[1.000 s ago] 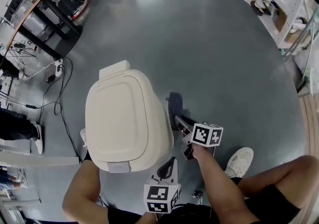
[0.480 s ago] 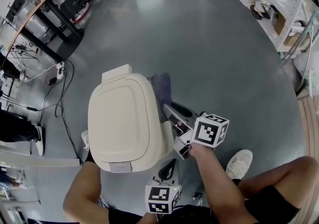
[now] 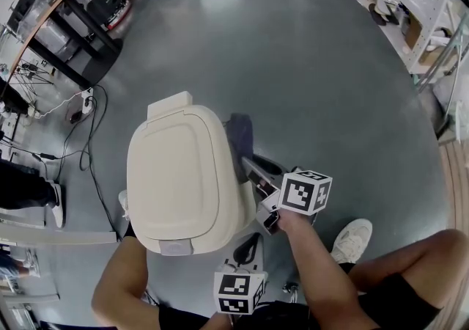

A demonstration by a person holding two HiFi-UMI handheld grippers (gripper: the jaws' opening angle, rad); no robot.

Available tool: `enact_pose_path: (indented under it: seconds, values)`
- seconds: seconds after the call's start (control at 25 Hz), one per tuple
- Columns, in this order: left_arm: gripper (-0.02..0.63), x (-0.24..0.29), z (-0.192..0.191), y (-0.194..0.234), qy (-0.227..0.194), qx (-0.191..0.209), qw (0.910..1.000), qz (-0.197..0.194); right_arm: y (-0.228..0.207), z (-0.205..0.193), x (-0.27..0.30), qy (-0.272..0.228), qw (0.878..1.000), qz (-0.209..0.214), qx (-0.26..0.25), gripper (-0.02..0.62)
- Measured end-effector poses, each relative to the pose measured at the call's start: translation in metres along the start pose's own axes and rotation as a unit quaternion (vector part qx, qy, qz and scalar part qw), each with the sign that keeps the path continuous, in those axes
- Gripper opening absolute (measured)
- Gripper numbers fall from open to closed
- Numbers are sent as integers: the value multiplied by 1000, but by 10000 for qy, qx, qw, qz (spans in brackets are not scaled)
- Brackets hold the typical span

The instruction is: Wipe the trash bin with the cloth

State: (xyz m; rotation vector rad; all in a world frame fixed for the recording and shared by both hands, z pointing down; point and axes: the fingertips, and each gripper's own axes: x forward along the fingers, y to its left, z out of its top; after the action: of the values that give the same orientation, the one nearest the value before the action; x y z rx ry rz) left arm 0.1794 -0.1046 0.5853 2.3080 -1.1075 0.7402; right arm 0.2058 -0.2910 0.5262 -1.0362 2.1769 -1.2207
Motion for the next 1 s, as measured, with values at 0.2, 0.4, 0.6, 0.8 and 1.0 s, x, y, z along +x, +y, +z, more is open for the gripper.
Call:
enact_pose_path:
  seconds: [0.2,0.4,0.6,0.8,1.0]
  values:
    - [-3,1,-2,0,25,-25,10000,-35,-20,-11,3,83,9998,-161,131,100]
    - [-3,2,-3,2,67,-36,9999,-77,-48,-28,7,290,9984,-441,184,100]
    - [-3,11,-7,-6,120,-69,9999,-88,-74,-40,1,437,9968,-582,342,100]
    - [-3,12,-9,-8,156,-67,9998,-137,-97,-58,3,587,9937,-865,404,100]
    - [-3,14,-9,-9,183,-73,9997,-123,-124,-72,-2,847,9883,-1248,215,100]
